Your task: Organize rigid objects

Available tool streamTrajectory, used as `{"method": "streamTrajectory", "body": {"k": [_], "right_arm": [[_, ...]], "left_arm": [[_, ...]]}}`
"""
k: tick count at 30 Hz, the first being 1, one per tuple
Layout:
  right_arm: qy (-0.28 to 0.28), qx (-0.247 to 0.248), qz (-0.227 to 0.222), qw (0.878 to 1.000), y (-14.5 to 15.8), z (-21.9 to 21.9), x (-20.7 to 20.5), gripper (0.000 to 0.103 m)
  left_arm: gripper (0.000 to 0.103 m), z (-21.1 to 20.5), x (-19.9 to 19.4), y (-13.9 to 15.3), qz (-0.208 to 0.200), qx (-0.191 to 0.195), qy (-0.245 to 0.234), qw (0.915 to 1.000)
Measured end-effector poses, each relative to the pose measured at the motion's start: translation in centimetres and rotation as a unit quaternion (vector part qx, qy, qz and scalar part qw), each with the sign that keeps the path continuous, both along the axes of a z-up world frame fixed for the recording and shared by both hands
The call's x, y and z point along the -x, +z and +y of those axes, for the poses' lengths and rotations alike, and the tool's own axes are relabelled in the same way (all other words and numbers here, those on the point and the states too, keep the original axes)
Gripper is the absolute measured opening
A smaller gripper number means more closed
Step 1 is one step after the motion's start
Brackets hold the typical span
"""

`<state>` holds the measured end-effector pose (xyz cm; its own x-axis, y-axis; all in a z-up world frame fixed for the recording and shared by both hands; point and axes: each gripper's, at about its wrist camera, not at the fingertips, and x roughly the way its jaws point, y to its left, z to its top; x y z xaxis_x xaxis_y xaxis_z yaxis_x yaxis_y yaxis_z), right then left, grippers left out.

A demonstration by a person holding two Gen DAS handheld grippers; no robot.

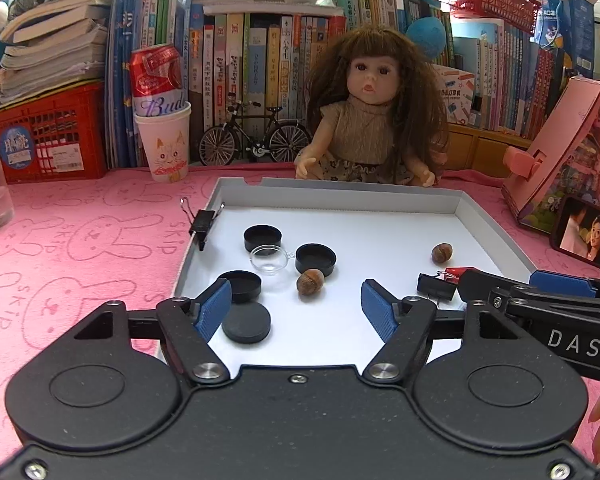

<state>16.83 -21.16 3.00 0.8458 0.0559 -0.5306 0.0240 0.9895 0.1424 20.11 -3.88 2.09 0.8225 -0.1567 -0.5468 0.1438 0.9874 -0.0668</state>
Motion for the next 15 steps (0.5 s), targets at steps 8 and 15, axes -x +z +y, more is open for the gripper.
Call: {"method": "streamTrajectory", "body": {"k": [8,15], "right_arm": [[-0.001,0.006,-0.009,1.0,0.7,0.4,1.9,0.089],[0.004,0.015,-0.015,1.0,1.1,0.9,3.4,0.092]], "left_arm": [[0.077,1.0,2.7,1.0,-0.011,0.006,0.001,0.9999],[0.079,1.9,4.5,1.2,-0.014,0.008,-0.001,0.9999]]}}
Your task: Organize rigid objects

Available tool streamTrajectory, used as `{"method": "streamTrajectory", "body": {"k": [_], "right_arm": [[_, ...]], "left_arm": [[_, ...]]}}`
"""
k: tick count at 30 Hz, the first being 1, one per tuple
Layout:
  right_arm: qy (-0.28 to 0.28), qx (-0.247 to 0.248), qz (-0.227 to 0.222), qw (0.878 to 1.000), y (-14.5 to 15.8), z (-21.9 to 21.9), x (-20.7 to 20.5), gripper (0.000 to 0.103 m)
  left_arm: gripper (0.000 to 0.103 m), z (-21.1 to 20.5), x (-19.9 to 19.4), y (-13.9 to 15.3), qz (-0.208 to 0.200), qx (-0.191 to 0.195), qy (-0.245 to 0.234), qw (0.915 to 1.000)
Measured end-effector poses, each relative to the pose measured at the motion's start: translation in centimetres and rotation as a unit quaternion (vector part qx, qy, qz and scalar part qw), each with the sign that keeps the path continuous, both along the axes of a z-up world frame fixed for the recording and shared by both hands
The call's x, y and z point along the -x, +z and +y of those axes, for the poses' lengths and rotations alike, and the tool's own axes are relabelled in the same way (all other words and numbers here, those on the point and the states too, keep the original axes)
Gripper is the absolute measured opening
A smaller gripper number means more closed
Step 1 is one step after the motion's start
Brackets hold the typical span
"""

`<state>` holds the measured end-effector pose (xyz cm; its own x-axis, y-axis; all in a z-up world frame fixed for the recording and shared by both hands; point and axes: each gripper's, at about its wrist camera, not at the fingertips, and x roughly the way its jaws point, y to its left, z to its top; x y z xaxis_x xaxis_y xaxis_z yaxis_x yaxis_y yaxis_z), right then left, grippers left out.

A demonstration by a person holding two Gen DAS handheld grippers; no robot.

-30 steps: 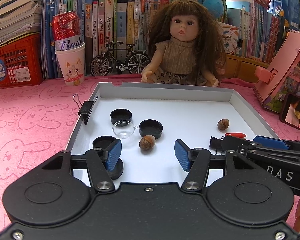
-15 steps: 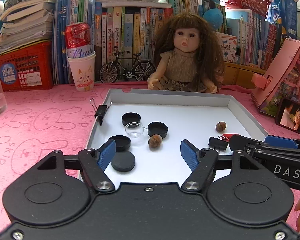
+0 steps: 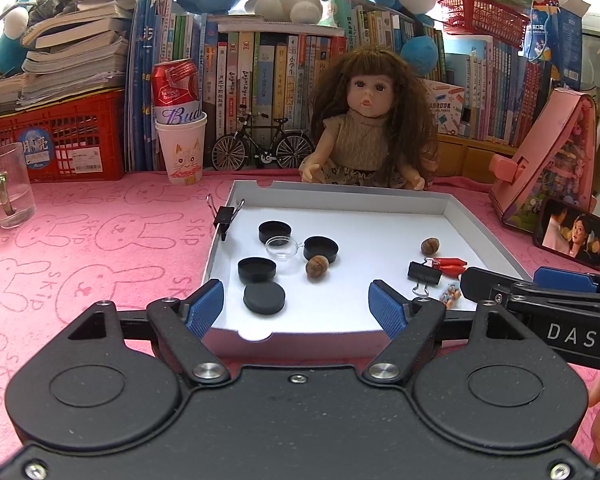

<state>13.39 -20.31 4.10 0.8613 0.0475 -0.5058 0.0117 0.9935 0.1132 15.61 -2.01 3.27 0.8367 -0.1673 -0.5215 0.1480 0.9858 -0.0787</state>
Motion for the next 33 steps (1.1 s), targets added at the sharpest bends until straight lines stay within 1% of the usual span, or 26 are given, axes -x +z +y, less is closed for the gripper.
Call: {"method": "streamTrajectory", "body": {"k": [11,18,33], "right_arm": [[0.001,0.015,-0.002,1.0,-0.3,0.6,2.1,0.094],[-0.002,0.019,0.003,1.0,-0.9,0.6,3.0,0.095],[-0.014,0.028,0.04,0.999,-3.0,0.1,3.7,0.098]], "left_arm": [[0.082,1.2,2.6,-0.4,-0.004,0.001,-0.003,1.0],[0.082,1.7,4.1,-1.0,-0.003,-0.007,-0.002,1.0],[0.083,1.8,5.4,-2.9,0.019,-0.023,0.001,0.9996]]}}
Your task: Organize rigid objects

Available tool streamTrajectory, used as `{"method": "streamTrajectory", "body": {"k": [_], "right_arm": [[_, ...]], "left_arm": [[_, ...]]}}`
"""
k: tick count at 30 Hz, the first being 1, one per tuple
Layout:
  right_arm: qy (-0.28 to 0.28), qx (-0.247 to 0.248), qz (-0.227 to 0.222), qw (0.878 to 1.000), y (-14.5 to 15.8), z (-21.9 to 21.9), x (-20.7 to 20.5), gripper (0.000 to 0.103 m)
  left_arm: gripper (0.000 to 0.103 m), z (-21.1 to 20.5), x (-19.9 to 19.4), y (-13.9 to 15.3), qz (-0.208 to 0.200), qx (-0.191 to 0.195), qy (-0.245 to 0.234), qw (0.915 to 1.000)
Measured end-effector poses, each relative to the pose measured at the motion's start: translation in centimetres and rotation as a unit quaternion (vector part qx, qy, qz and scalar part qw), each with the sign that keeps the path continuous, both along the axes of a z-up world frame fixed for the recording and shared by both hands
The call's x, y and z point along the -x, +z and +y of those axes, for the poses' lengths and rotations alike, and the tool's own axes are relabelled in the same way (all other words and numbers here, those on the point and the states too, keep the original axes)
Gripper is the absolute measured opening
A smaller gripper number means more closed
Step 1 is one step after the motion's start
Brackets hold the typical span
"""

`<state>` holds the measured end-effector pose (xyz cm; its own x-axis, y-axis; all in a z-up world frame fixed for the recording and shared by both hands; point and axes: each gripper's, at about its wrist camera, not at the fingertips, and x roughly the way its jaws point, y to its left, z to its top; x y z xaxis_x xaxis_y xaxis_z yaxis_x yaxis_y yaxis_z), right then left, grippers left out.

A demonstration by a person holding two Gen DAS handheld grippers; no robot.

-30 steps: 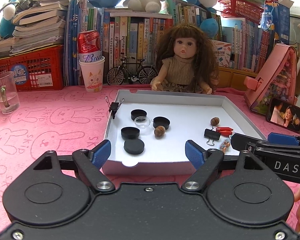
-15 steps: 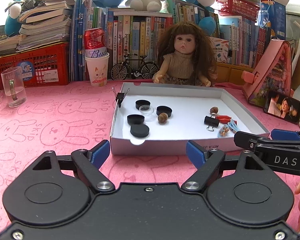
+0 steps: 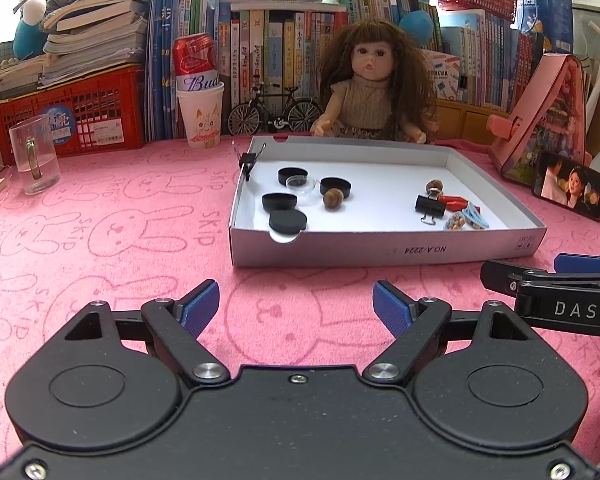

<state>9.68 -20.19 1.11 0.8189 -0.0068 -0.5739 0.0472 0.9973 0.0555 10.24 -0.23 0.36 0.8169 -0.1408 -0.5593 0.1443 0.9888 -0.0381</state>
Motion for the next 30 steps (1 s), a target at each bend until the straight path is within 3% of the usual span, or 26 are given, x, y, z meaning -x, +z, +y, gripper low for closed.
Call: {"method": "streamTrajectory", "body": {"k": [14,30], "right_arm": [[-0.014,0.0,0.046,0.999,-1.2,-0.4,-1.1,0.102],[-0.01,0.023,0.06,0.998,-1.5,0.1,-1.5,0.103]], "left_arm": [[0.087,-0.3,-0.8,-1.4,0.031,-0.023,0.019,0.9991],[0.096,-0.2,-1.3,-1.6,0.043,-0.022,0.024,0.9986]]}}
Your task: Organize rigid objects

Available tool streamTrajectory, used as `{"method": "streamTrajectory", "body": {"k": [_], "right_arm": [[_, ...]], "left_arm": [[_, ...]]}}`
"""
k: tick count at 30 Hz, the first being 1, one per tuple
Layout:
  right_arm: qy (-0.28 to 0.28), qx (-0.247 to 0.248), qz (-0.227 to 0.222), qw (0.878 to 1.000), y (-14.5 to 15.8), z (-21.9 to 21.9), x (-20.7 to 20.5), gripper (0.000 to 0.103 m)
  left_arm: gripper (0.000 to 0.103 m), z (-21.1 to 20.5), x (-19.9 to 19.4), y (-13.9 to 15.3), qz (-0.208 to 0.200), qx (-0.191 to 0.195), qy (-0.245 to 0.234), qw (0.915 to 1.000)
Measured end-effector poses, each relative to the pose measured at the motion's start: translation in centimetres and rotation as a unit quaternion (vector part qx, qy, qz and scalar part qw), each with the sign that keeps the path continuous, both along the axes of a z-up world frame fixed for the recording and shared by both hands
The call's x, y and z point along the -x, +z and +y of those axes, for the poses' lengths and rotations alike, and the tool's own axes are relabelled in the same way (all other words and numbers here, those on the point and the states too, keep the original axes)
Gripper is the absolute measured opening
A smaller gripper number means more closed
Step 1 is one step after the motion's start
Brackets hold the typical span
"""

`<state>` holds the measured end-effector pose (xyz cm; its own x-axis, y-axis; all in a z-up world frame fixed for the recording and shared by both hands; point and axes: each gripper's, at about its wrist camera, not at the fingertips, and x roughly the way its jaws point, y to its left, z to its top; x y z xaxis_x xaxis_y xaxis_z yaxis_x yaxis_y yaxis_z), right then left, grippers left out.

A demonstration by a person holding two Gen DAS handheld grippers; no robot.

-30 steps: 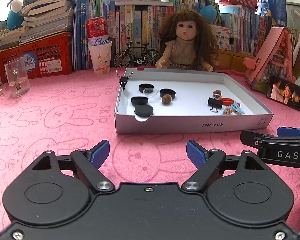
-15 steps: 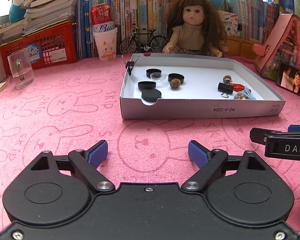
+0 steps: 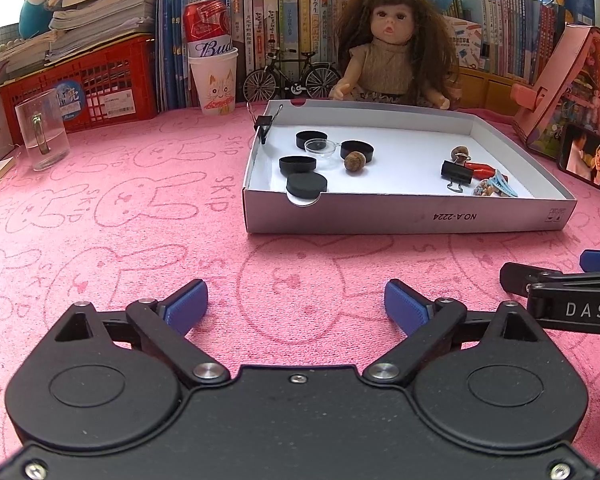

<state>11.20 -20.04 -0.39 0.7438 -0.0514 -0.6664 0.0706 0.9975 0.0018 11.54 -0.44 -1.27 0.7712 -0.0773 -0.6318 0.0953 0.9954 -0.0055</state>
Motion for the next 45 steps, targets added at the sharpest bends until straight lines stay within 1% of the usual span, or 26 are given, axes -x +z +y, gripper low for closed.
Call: {"method": "streamTrajectory", "body": {"k": [8,45], "right_arm": [[0.001,0.004,0.001,1.0,-0.02,0.05,-0.02,0.103],[0.001,0.005,0.002,1.0,-0.02,-0.01,-0.06,0.103]], "left_arm": [[0.102,0.01,-0.46,-0.09,0.008,0.0,0.005,1.0],[0.103,-0.03,-0.66,-0.15,0.01,0.0,0.006,0.9999]]}}
